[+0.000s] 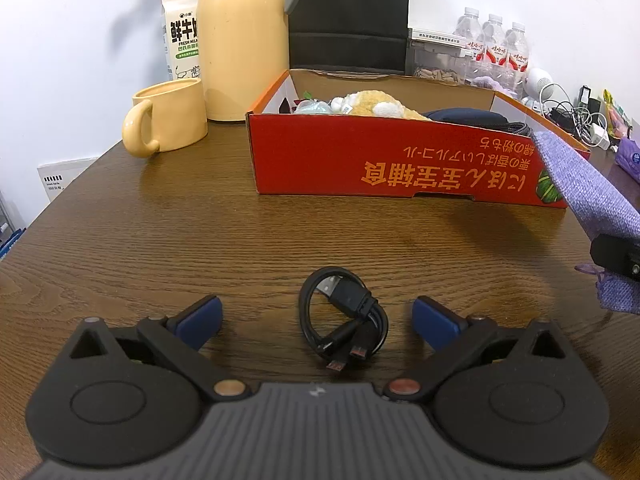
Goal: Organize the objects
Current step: 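Grasp the coiled black cable with the left gripper while the right holds the cloth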
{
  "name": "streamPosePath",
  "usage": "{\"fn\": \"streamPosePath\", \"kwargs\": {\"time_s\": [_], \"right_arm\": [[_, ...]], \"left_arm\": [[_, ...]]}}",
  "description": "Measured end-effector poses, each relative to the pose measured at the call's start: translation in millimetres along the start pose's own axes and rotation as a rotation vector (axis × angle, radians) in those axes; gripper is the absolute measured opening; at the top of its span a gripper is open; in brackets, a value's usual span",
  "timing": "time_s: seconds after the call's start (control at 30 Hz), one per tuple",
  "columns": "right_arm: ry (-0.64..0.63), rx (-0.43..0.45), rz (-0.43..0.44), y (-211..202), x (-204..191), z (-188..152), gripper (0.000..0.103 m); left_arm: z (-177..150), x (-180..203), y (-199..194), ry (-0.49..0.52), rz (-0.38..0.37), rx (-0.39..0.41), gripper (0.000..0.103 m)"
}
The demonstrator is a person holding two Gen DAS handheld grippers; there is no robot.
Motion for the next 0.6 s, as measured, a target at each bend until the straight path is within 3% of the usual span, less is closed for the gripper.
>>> {"fn": "streamPosePath", "kwargs": {"time_s": [0.23, 0.3, 0.37, 0.6], "right_arm": [[0.002, 0.004, -0.005, 0.6, 1.3, 0.1, 0.016], [0.003, 0.003, -0.004, 0.7, 1.4, 0.1, 0.016], [0.002, 0.003, -0.004, 0.7, 1.3, 0.0, 0.016], [0.000, 0.007, -0.004, 0.1, 1.2, 0.4, 0.016]], "left_arm": [[-0.2, -0.1, -1.0, 0.001, -0.001, 0.001, 0.101], [-0.6, 0.5, -5.1, 0.000, -0.007, 0.021, 0.083], [-1.1, 0.7, -10.9, -0.006, -0.014, 0.048, 0.041], [-3.6, 0.9, -19.9, -0.028, -0.039, 0.073, 0.039]]}}
Point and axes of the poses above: each gripper's, at about its wrist camera, not at the fingertips, and y roughly the way its jaws point, x to its right, z to its top, the point moved 4 cm from there along y, roughly the way its jaws point, and after that the axes turned 13 degrees about z, right-handed, at the moved point
